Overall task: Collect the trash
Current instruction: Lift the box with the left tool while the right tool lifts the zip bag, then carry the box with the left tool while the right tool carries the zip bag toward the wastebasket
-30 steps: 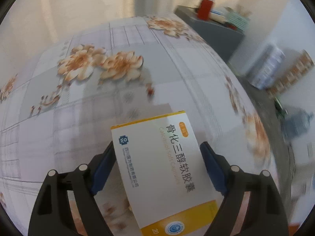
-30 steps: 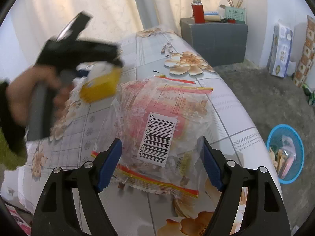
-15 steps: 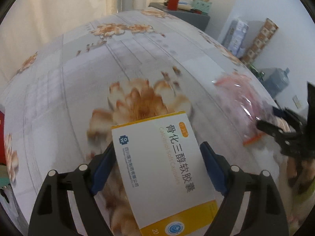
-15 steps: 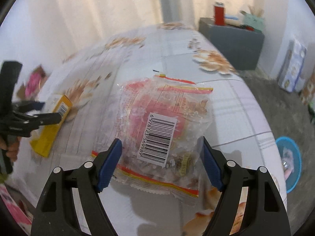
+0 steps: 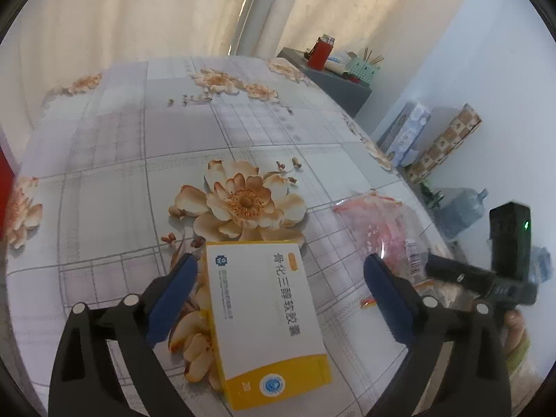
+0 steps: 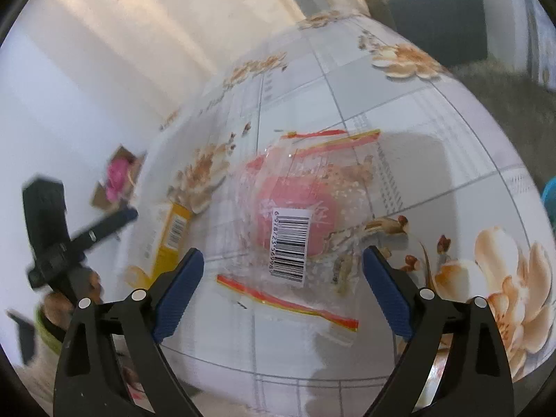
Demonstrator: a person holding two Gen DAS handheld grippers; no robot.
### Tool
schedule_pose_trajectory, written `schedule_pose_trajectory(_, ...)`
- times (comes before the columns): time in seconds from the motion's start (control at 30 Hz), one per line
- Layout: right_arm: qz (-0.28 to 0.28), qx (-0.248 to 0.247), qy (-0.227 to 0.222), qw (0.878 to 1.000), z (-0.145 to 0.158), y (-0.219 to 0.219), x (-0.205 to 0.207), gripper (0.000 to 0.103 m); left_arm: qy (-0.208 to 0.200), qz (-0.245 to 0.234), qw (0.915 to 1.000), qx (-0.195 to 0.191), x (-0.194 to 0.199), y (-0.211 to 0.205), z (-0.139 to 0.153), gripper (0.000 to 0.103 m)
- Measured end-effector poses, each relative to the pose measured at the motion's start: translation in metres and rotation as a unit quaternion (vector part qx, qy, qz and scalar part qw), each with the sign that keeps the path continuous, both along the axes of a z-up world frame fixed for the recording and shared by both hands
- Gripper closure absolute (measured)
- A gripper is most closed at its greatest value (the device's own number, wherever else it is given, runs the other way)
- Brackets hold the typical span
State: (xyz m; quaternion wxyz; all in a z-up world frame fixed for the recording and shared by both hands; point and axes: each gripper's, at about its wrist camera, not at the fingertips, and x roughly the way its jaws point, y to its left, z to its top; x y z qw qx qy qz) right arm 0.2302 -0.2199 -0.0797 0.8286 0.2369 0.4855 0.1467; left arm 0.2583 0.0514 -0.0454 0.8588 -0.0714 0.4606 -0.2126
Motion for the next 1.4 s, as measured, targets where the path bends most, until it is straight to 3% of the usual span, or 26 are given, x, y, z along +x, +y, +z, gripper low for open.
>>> schedule_pose_trajectory(0.17,-0.027,-0.036,0.009,0.999,0.004,0.006,0.005,0.014,0.016,-0.011,0.9963,0.084,-0.016,-0.022,-0.016,0.007)
schedule_pose_trajectory(0.37,-0.028,-0.09,-0.002,0.996,0.012,0.028,0.024,0.008,0.011,0.011,0.9903,0.138,-0.022,-0.03,-0.035,0.007)
schedule_pose_trajectory(0.5,-0.006,-0.139,0.008,0.99,0.008,0.047,0.033,0.008,0.027,0.032,0.9897,0.137,-0.021,-0.03,-0.045,0.007)
schedule_pose_trajectory(0.73,0.009,-0.2,0.02,0.98,-0.009,0.062,0.035,0.008,0.011,0.036,0.9852,0.167,-0.026,-0.036,-0.049,0.007)
schedule_pose_trajectory(0.87,0.009,-0.226,0.013,0.974,-0.01,0.063,0.03,0.017,0.004,0.038,0.9829,0.18,-0.03,-0.038,-0.051,0.007)
schedule_pose_trajectory(1.03,0.005,-0.235,0.007,0.972,-0.009,0.058,0.022,0.028,0.002,0.036,0.983,0.18,-0.033,-0.042,-0.051,0.007)
schedule_pose_trajectory(1.4,0.001,-0.229,0.003,0.973,-0.008,0.052,0.012,0.036,-0.002,0.039,0.9817,0.186,-0.034,-0.048,-0.051,0.007)
